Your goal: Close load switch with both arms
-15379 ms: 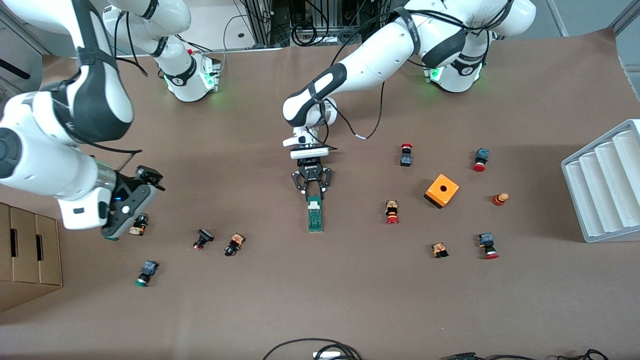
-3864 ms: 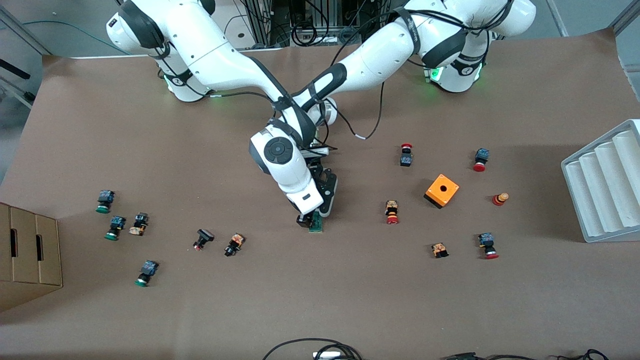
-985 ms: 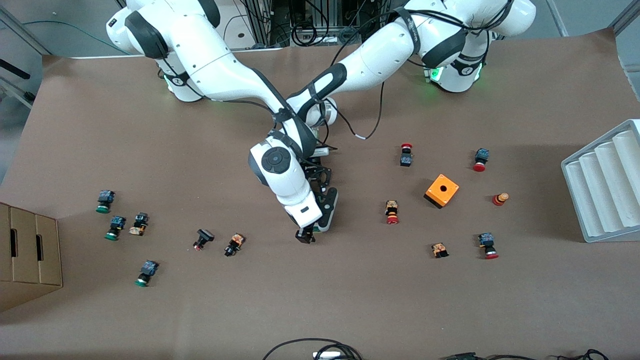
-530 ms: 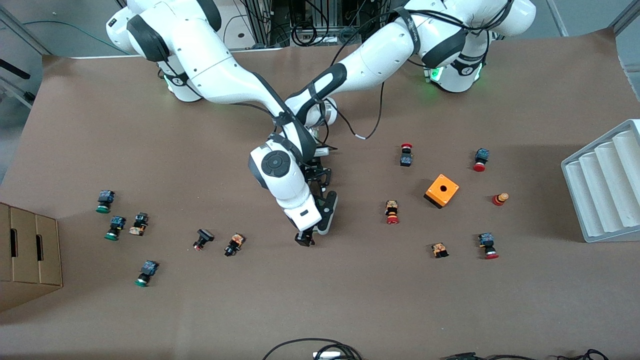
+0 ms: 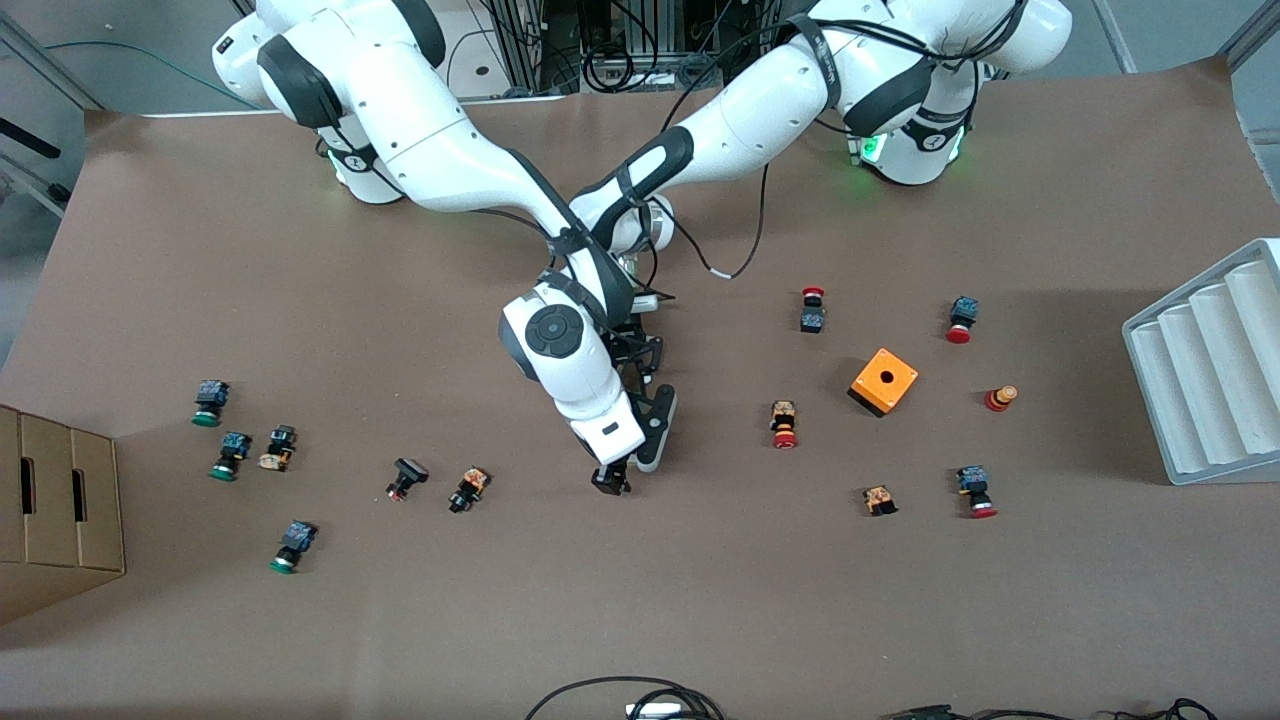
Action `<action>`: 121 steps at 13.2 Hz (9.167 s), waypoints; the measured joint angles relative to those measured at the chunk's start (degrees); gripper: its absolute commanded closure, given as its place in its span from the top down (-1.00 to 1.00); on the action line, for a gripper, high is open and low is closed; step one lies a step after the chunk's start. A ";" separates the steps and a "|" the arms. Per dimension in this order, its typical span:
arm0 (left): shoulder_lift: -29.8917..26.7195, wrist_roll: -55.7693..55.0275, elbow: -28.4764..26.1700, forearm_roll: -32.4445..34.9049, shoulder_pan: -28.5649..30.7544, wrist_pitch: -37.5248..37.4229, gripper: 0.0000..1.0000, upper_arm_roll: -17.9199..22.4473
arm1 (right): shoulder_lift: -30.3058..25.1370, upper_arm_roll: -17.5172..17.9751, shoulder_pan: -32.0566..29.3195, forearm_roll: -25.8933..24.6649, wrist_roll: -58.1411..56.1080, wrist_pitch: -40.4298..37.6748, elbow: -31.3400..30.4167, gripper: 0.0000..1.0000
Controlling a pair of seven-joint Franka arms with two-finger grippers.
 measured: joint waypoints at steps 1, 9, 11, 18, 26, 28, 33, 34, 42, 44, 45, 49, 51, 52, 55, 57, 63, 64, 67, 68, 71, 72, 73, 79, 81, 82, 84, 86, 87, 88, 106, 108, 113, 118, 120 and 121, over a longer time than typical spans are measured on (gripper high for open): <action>0.00 0.00 0.00 0.00 0.00 0.00 -0.29 0.00 | 0.10 0.00 0.00 0.00 0.00 0.07 0.05 0.39; 0.00 0.00 0.00 0.00 0.00 0.00 -0.29 0.00 | 0.72 0.07 0.00 0.00 0.00 0.28 0.53 0.36; 0.00 0.00 0.00 0.00 0.00 0.00 -0.29 0.00 | 0.85 0.00 0.00 0.00 0.00 0.30 0.98 0.40; 0.00 0.00 0.00 0.00 0.00 0.00 -0.29 0.00 | 0.13 -0.41 -0.03 1.08 0.10 -0.20 1.88 1.00; 0.00 0.00 0.00 0.00 0.00 0.00 -0.29 0.00 | -5.71 -2.11 0.04 7.14 0.27 -9.25 2.33 1.00; 0.00 0.00 0.00 0.00 -0.01 0.00 -0.29 0.00 | -7.22 -2.17 0.09 7.14 0.71 -10.99 2.33 1.00; 0.00 0.00 0.00 0.00 -0.01 -0.01 0.01 0.00 | -13.23 -5.24 0.16 7.15 3.45 -22.86 2.36 1.00; 0.00 0.00 0.00 0.00 -0.01 -0.01 0.41 0.00 | -14.75 -6.04 0.07 7.15 3.78 -25.64 2.36 1.00; 0.01 1.57 0.36 -0.48 -0.01 0.01 1.00 0.01 | -21.26 -8.74 -3.06 7.15 4.36 -33.68 2.24 1.00; -0.34 5.65 0.92 -3.69 -0.01 0.01 1.00 -0.06 | -22.95 -10.41 -3.90 7.15 4.92 -36.72 2.25 1.00; -0.79 8.39 1.33 -5.91 -0.01 0.01 1.00 -0.13 | -23.94 -11.56 -4.05 7.16 6.22 -38.67 2.25 1.00; -4.60 21.33 2.25 -16.16 -0.02 0.02 1.00 -0.51 | -27.39 -13.05 -5.88 7.17 14.82 -46.11 2.24 1.00; -6.89 27.34 2.35 -20.66 -0.02 0.03 1.00 -0.53 | -28.48 -13.23 -7.76 7.17 16.29 -48.85 2.22 1.00; -7.80 29.85 2.36 -22.29 -0.02 0.05 1.00 -0.53 | -29.01 -13.32 -9.22 7.16 16.50 -50.38 2.23 1.00; -9.63 36.53 2.43 -26.67 0.03 0.07 1.00 -0.52 | -30.79 -13.59 -15.24 6.91 16.49 -55.46 2.22 1.00; -11.28 42.96 2.58 -30.71 0.24 0.09 1.00 -0.44 | -31.87 -13.68 -19.16 6.31 16.43 -58.73 2.21 1.00; -18.04 67.72 4.39 -45.03 3.46 0.37 1.00 -0.26 | -34.08 -9.06 -23.80 -1.43 26.92 -63.66 2.17 1.00; -19.08 72.74 5.33 -48.11 4.20 0.37 1.00 -0.22 | -34.91 -4.60 -25.38 -4.88 30.19 -63.81 2.15 1.00; -22.29 84.05 6.93 -55.46 6.89 0.37 1.00 -0.09 | -37.36 2.78 -28.49 -8.25 34.20 -64.23 1.56 1.00; -23.15 86.41 6.97 -57.37 7.73 0.38 1.00 -0.08 | -37.94 2.98 -28.84 -8.25 34.23 -64.24 1.25 1.00; -24.86 91.84 7.06 -62.29 10.06 0.48 1.00 -0.02 | -38.39 5.75 -32.67 -8.25 34.22 -64.25 0.63 1.00; -25.45 94.31 7.30 -64.49 11.04 0.52 1.00 0.00 | -38.39 6.37 -33.43 -8.25 34.22 -64.29 0.51 1.00; -26.06 97.59 7.87 -67.05 12.21 0.57 1.00 0.04 | -38.39 6.64 -33.64 -8.25 34.22 -64.54 0.41 1.00; -33.01 117.05 10.25 -82.43 21.66 -2.30 1.00 0.36 | -37.86 7.72 -33.40 -8.25 34.57 -65.65 -0.57 1.00; -36.17 123.00 10.31 -87.58 25.92 -4.40 1.00 0.43 | -36.65 7.79 -32.26 -8.25 34.57 -65.67 -0.93 1.00; -37.32 124.94 10.32 -89.59 27.92 -4.91 1.00 0.48 | -36.11 7.82 -31.67 -8.25 34.57 -65.67 -0.96 1.00; -39.23 128.43 10.33 -93.18 32.27 -6.65 1.00 0.54 | -35.55 7.82 -31.19 -8.25 34.54 -65.68 -0.97 1.00; -40.74 132.44 10.34 -97.67 37.30 -7.95 1.00 0.62 | -35.60 7.74 -31.28 -8.25 34.52 -65.69 -0.96 1.00; -41.57 134.70 10.31 -99.81 39.60 -8.23 1.00 0.75 | -35.60 7.69 -31.35 -8.25 34.52 -65.69 -0.96 1.00; -42.81 137.01 10.10 -101.65 41.22 -8.66 1.00 1.52 | -35.60 7.62 -31.39 -8.25 34.51 -65.58 -0.96 1.00; -59.20 152.08 -7.67 -106.65 47.08 -11.30 1.00 20.58 | -36.42 5.47 -35.47 -11.06 34.79 -62.07 0.09 1.00; -59.28 152.08 -7.74 -105.81 46.25 -11.20 1.00 20.63 | -36.42 5.40 -35.49 -11.06 34.81 -62.07 0.09 1.00; -59.28 152.08 -7.98 -105.62 45.96 -11.20 1.00 21.03 | -36.42 5.39 -35.52 -10.85 34.93 -62.03 0.09 1.00; -59.24 152.08 -7.97 -105.62 45.96 -11.20 1.00 21.07 | -36.48 5.24 -39.84 -5.63 35.46 -61.97 0.10 1.00; -59.22 152.08 -7.97 -105.62 45.96 -11.20 1.00 21.11 | -36.64 4.82 -40.55 -5.58 35.46 -61.90 0.12 1.00; -59.19 152.08 -7.97 -105.62 45.97 -11.20 1.00 21.15 | -36.70 4.29 -40.56 -5.58 35.48 -61.77 0.12 1.00</action>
